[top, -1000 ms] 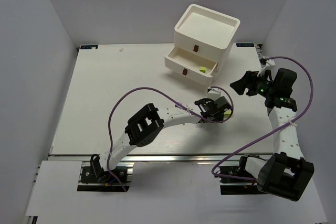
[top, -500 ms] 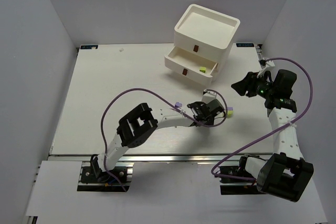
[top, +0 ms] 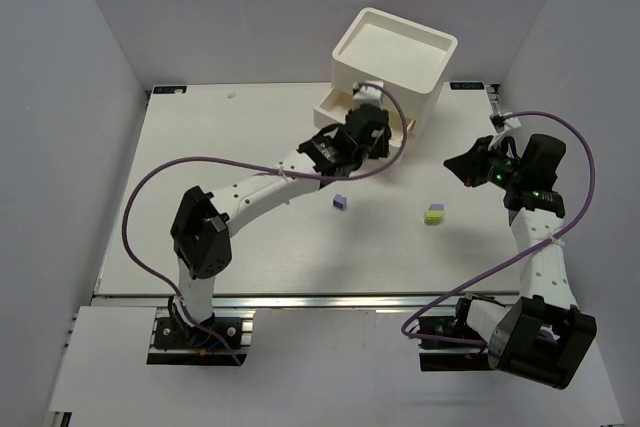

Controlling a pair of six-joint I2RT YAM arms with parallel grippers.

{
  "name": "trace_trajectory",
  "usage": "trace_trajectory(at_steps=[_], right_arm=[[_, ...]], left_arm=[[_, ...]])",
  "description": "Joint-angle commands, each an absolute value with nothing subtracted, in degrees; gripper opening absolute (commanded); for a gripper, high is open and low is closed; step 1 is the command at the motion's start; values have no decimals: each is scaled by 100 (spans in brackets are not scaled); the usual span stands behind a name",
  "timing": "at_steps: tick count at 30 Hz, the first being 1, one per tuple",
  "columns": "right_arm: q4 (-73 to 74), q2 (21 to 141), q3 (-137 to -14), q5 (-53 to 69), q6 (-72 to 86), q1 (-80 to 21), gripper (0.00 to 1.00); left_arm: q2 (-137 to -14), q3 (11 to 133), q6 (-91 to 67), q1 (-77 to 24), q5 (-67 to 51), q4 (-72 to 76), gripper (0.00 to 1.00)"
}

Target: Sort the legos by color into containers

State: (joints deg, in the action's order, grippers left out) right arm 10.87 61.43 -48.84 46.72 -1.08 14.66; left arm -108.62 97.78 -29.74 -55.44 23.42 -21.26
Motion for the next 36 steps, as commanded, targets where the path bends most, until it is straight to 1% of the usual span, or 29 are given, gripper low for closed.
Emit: trace_trajectory(at_steps=[1, 5, 7, 10, 11, 12, 13, 15, 16, 17, 19, 20, 21, 22, 23, 24, 25, 26, 27, 28, 29, 30, 31, 32, 33, 34, 35, 36], right_arm=[[835, 6029, -4790, 4816, -167, 1485, 0], [835, 6047, -4781, 4825, -167, 1477, 0], [835, 6047, -4773, 4843, -184, 1468, 0], [826, 6047, -4764, 4878, -193, 1459, 0], [826, 6047, -4764, 4895, -193, 1468, 0], [835, 6047, -4764, 4913, -211, 1459, 0], [835, 6047, -4764, 4922, -228, 1459, 0], [835, 6047, -4764, 4966, -272, 1459, 6], [826, 6056, -4746, 5018, -281, 1459, 8], [844, 6073, -4746, 5045, -316, 1459, 13], [861, 6099, -4746, 5150, -386, 1450, 19], [896, 6108, -4763, 5290, -482, 1459, 24], [923, 6117, -4755, 5387, -570, 1459, 26], [984, 6161, -4764, 5510, -684, 1442, 29], [1063, 6179, -4790, 5928, -877, 1433, 38], [1499, 6231, -4886, 6202, -1558, 1433, 43], [1799, 6258, -4939, 6466, -2043, 1424, 47], [2141, 6293, -5000, 6947, -2544, 1424, 57], [2971, 6354, -5131, 7135, -3828, 1406, 61], [3554, 6407, -5211, 7241, -4746, 1380, 64], [4160, 6468, -5299, 7199, -5651, 1328, 67], [4906, 6591, -5352, 7103, -6400, 1284, 68], [5139, 6653, -5335, 6797, -7469, 1275, 68], [5246, 6706, -5309, 6594, -7880, 1266, 69], [5291, 6828, -5274, 6357, -8171, 1257, 69], [5221, 6899, -5256, 5946, -8435, 1248, 69], [5247, 6960, -5273, 5776, -8594, 1239, 70], [5230, 7091, -5308, 5609, -8674, 1231, 71]], left_arm=[[-11152, 10580, -2786, -5187, 2645, -2312, 1], [-11837, 11599, -2865, -4870, 2751, -2434, 3], [-12223, 12169, -2909, -4755, 2725, -2443, 8], [-12637, 12698, -2962, -4614, 2584, -2391, 22], [-12700, 12770, -2997, -4545, 2540, -2338, 29], [-12744, 12805, -3014, -4483, 2488, -2303, 42], [-12779, 12806, -3049, -4482, 2453, -2277, 46], [-12779, 12709, -3120, -4369, 2347, -2154, 55], [-12779, 12692, -3138, -4368, 2312, -2110, 62], [-12779, 12657, -3146, -4316, 2259, -2083, 65], [-12788, 12647, -3155, -4246, 2084, -2048, 72], [-12771, 12630, -3138, -4245, 1961, -1970, 74], [-12762, 12621, -3138, -4184, 1873, -1969, 75], [-12736, 12604, -3129, -4184, 1742, -1951, 76], [-12692, 12569, -3085, -4184, 1679, -1873, 76], [-12535, 12438, -3085, -4131, 1635, -1820, 75], [-12420, 12306, -3068, -4131, 1583, -1741, 71], [-12280, 12157, -2998, -4131, 1365, -1566, 56], [-11878, 11729, -2927, -4131, 1241, -1451, 42], [-11639, 11455, -2840, -4131, 1091, -1337, 27], [-11367, 11148, -2595, -4131, 698, -1118, 4], [-10738, 10405, -2436, -4131, 459, -994, 0], [-10392, 9954, -2261, -4131, 196, -776, 0], [-10023, 9506, -1963, -4131, -259, -660, 1], [-9654, 9040, -1821, -4131, -385, -563, 7], [-8841, 8104, -1698, -4131, -491, -441, 17], [-8424, 7625, -1453, -4131, -518, -361, 29], [-8028, 7176, -1363, -4131, -466, -317, 46]])
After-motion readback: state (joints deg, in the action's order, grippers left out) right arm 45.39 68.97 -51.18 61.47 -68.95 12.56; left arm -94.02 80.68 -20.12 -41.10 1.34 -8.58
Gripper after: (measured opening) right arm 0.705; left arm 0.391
